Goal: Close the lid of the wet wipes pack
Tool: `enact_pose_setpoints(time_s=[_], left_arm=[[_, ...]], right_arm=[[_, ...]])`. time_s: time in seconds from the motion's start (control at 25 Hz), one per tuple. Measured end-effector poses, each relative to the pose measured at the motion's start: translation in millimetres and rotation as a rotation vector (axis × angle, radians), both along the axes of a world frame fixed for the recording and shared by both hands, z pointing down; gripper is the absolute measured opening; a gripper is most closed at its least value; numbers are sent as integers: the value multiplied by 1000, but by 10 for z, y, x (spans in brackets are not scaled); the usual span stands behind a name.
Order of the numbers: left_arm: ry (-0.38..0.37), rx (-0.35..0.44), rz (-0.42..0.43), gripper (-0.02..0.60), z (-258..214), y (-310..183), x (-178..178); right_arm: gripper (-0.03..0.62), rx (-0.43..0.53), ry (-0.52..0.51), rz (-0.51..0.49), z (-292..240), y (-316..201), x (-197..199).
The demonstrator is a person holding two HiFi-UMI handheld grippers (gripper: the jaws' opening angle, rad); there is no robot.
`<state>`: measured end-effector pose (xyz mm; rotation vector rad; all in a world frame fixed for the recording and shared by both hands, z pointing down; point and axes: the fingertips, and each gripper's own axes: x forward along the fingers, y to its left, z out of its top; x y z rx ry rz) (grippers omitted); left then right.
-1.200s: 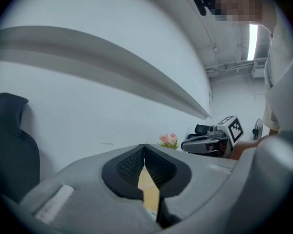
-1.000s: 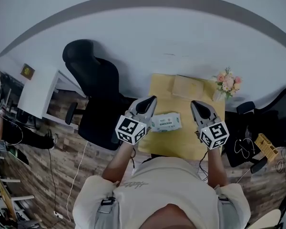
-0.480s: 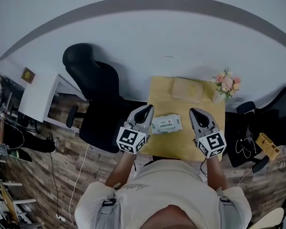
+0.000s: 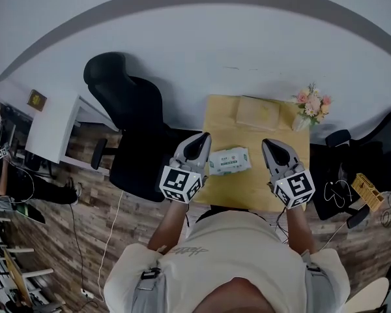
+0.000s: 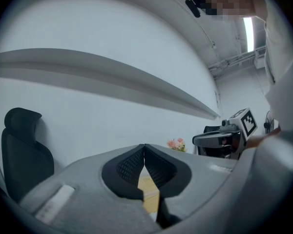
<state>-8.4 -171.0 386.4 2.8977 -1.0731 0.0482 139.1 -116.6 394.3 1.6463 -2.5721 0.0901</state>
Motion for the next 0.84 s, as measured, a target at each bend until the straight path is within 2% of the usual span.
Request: enact_pose_setpoints(time_s=[0.48, 0.84], left_arm=[[-24, -20, 30, 17, 56, 23, 85], [-27, -17, 53, 17, 73, 52, 177]], right_arm=[[2, -2, 45, -11, 12, 16, -14], [2, -5, 41, -15, 89, 22, -11]])
